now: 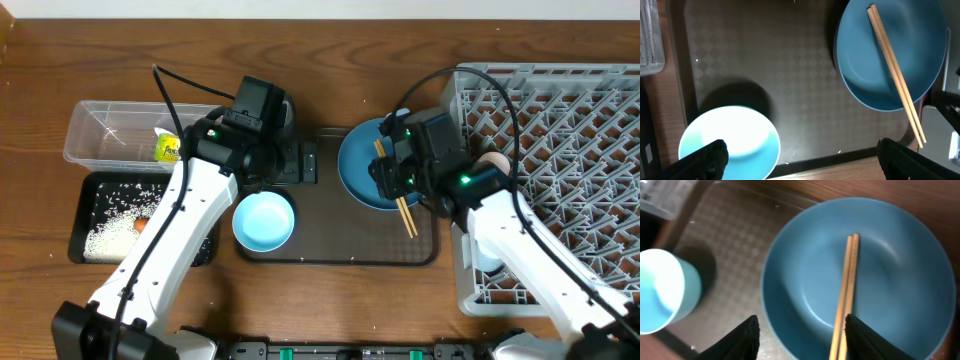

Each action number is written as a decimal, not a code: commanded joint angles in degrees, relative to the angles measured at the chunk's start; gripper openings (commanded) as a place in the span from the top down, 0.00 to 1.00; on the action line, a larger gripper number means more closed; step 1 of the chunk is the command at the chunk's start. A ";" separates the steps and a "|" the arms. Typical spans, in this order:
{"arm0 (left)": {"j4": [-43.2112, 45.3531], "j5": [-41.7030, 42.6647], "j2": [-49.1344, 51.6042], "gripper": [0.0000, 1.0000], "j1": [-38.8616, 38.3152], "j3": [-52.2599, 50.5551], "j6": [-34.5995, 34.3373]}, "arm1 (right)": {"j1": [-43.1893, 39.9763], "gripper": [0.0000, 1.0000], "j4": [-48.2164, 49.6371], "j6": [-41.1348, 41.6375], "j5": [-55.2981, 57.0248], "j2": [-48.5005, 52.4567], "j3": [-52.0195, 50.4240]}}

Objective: Sort waste into correct bins and load items into the dishwasher rack
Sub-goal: 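Move the right gripper left over the blue plate and chopsticks, then grasp the light-blue bowl rim with the right gripper and lift, then carry the light-blue bowl right and set it upright in the rack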

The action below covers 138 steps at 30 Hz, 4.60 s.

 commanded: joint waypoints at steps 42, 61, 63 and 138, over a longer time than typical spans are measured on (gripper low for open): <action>-4.63 -13.38 -0.90 0.02 8.68 2.99 3.78 | 9.44 0.54 2.84 8.50 -5.97 7.10 0.02; -12.74 -3.54 -2.47 0.02 42.32 2.82 3.52 | 22.82 0.53 16.55 14.73 5.33 10.29 0.00; -12.72 -3.67 -2.47 0.02 42.36 2.82 3.52 | 24.06 0.53 17.38 15.45 6.78 11.89 0.00; -12.74 -3.67 -2.47 0.02 42.36 2.82 3.52 | -9.20 0.99 6.25 -21.46 58.36 -25.49 0.42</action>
